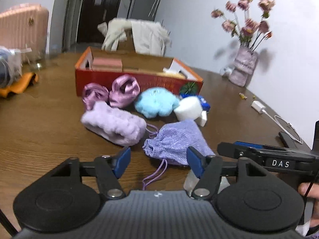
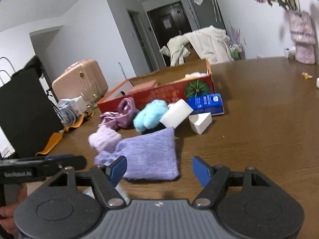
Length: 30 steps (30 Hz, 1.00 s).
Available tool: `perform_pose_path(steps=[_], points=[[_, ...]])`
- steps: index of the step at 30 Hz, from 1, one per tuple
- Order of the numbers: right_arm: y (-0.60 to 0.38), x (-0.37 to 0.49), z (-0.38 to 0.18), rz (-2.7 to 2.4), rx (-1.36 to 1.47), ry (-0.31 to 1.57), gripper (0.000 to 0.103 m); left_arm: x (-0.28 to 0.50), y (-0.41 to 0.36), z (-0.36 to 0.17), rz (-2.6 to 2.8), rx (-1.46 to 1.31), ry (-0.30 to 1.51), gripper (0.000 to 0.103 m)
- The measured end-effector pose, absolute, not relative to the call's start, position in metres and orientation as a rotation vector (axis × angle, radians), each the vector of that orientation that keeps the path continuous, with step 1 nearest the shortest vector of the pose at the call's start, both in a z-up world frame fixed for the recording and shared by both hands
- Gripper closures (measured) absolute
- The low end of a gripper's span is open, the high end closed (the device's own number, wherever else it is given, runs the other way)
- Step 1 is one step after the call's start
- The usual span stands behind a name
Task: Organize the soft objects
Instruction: 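Reach both grippers to the purple mesh drawstring bag and grasp it, then lift the mesh bag into the box and open both grippers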
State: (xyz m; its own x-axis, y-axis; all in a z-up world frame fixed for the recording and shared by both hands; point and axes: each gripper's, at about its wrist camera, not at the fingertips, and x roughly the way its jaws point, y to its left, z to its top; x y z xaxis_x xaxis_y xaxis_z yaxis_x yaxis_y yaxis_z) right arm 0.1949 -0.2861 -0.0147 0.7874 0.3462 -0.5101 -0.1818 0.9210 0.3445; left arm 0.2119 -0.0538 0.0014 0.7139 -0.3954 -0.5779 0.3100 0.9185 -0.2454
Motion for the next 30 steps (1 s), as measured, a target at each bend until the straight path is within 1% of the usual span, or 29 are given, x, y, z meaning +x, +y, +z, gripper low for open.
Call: perform_pose_path(steps=[4, 5, 6, 7, 9, 14, 16, 17, 18, 19, 20, 23, 25, 30], points=[[-0.284, 0.226, -0.021, 0.307, 0.291, 0.625, 0.031, 0.237, -0.056, -0.013, -0.396, -0.203, 0.723, 0.049], [-0.284, 0.234, -0.023, 0.315, 0.299, 0.63, 0.031, 0.241, -0.056, -0.016, -0.404, -0.215, 0.726, 0.054], [-0.285, 0.242, -0.025, 0.329, 0.315, 0.637, 0.031, 0.246, -0.055, -0.018, -0.408, -0.222, 0.732, 0.064], [-0.286, 0.25, -0.028, 0.347, 0.339, 0.647, 0.031, 0.25, -0.056, -0.02, -0.416, -0.227, 0.742, 0.068], [-0.289, 0.263, -0.034, 0.373, 0.382, 0.665, 0.031, 0.258, -0.054, -0.024, -0.419, -0.247, 0.764, 0.073], [-0.292, 0.276, -0.041, 0.423, 0.453, 0.678, 0.033, 0.267, -0.053, -0.026, -0.431, -0.277, 0.785, 0.076], [-0.291, 0.278, -0.043, 0.447, 0.471, 0.687, 0.047, 0.269, -0.054, -0.026, -0.431, -0.272, 0.786, 0.076], [-0.291, 0.278, -0.044, 0.464, 0.492, 0.691, 0.05, 0.27, -0.055, -0.027, -0.429, -0.266, 0.787, 0.076], [-0.291, 0.278, -0.045, 0.476, 0.51, 0.691, 0.058, 0.27, -0.055, -0.027, -0.431, -0.265, 0.786, 0.077], [-0.292, 0.276, -0.044, 0.482, 0.517, 0.685, 0.063, 0.27, -0.055, -0.026, -0.432, -0.264, 0.787, 0.077], [-0.291, 0.275, -0.042, 0.481, 0.514, 0.681, 0.064, 0.269, -0.056, -0.024, -0.433, -0.265, 0.789, 0.078], [-0.286, 0.266, -0.032, 0.455, 0.469, 0.665, 0.071, 0.262, -0.057, -0.014, -0.447, -0.256, 0.764, 0.083], [-0.287, 0.256, -0.021, 0.453, 0.459, 0.64, 0.074, 0.254, -0.059, -0.005, -0.46, -0.247, 0.74, 0.084], [-0.289, 0.236, 0.006, 0.454, 0.43, 0.571, 0.076, 0.239, -0.058, 0.016, -0.492, -0.25, 0.683, 0.085]])
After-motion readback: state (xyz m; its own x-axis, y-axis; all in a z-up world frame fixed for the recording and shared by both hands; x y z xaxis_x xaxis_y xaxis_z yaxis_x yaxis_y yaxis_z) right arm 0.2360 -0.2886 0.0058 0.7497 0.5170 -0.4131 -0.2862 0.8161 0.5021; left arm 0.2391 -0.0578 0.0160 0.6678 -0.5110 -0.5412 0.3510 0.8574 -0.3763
